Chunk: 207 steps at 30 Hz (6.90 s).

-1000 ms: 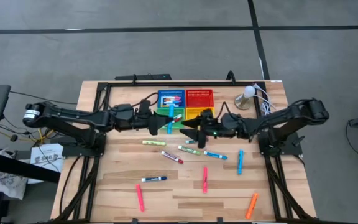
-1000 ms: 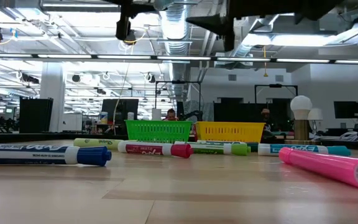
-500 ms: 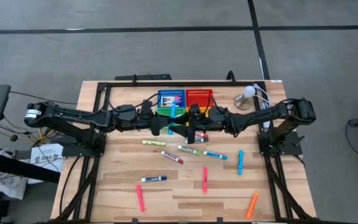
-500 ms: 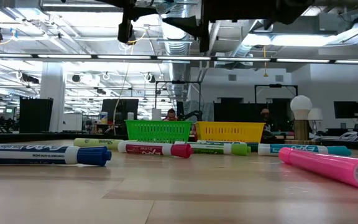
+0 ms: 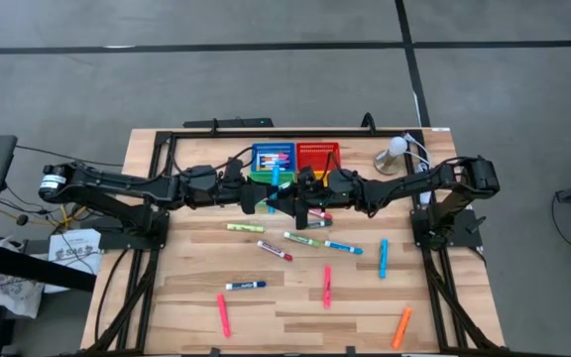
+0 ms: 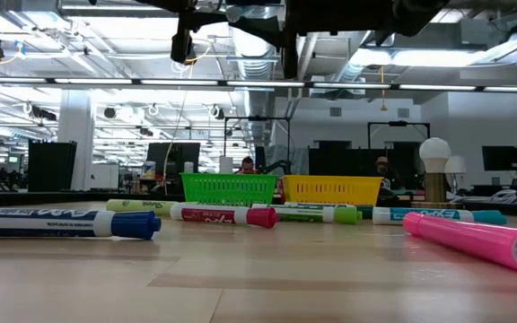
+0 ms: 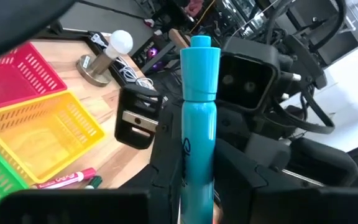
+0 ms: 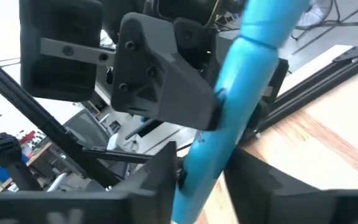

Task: Pick & Place Markers
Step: Put the left large light blue highlighter into the red bin, then put the large light green highlighter into the red bin

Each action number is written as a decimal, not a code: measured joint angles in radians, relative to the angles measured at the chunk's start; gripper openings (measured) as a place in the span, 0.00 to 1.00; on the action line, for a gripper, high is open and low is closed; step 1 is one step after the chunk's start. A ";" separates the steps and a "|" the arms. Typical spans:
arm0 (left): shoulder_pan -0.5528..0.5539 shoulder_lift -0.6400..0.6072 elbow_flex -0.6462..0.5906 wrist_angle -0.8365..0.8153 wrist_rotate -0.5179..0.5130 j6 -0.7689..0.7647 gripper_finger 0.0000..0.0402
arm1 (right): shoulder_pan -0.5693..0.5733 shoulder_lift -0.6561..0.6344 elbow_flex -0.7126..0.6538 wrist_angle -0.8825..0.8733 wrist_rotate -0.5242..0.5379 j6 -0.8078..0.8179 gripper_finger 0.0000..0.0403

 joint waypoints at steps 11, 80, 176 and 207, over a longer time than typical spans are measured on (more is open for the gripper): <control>0.000 -0.001 0.000 0.000 0.011 0.055 0.19 | -0.001 0.000 -0.001 -0.009 -0.002 0.008 0.14; 0.013 -0.329 -0.215 -0.269 -0.127 0.339 0.66 | -0.594 0.325 0.578 -1.573 0.091 -1.077 0.16; -0.027 -0.152 -0.217 -0.370 0.151 0.472 0.66 | -0.309 -0.610 -0.212 -0.573 -0.382 -0.279 0.27; 0.031 0.316 -0.212 -0.499 0.173 0.666 0.63 | 0.001 -0.706 -0.504 -0.279 -0.002 -0.165 0.27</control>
